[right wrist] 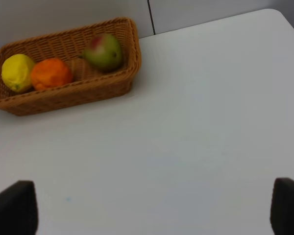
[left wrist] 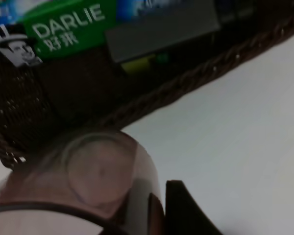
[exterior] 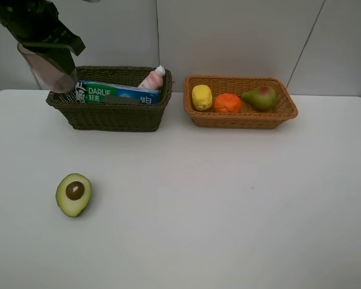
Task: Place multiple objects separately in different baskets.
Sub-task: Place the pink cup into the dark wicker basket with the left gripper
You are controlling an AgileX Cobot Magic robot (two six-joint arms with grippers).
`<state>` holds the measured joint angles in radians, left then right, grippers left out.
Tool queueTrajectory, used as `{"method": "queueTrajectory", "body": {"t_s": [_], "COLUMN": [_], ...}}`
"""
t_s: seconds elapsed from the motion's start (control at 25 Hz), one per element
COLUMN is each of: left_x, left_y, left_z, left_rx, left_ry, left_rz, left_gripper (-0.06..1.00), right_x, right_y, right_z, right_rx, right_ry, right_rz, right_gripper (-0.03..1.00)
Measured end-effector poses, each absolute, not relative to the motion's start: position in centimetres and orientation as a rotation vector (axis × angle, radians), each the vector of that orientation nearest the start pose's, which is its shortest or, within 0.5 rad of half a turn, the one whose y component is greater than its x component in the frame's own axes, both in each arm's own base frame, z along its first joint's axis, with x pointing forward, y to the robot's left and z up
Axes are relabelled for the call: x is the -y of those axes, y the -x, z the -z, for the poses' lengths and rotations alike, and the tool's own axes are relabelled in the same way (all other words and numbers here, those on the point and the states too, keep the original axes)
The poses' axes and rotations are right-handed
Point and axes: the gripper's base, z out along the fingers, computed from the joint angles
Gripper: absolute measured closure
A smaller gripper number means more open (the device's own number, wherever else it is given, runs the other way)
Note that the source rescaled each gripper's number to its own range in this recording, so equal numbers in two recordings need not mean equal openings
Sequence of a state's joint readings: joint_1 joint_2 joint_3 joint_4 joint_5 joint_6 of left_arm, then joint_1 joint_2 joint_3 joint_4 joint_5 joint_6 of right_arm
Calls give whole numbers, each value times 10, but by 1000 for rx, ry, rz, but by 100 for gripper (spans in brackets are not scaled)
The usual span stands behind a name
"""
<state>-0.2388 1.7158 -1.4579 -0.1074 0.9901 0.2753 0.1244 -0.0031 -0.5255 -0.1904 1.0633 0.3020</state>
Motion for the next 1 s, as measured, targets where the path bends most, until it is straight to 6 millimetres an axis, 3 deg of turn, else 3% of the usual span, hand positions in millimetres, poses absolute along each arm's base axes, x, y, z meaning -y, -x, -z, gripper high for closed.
{"method": "queueTrajectory", "body": {"t_s": [0.4,1.0], "left_x": [97,96], "left_y": [-383,-423], "left_z": [-275,-207], "left_rx": [-2506,-2490], "left_ry": [-615,-602], "left_rz": [59,8], "left_gripper": [94,94], "right_x": [16,16], "right_y": [7,7], "right_z": [-285,-285], "right_rx": [-1995,-1995], "right_ry": [-190,-190], "right_rz": [-46,-46], "right_gripper": [-3,-3]}}
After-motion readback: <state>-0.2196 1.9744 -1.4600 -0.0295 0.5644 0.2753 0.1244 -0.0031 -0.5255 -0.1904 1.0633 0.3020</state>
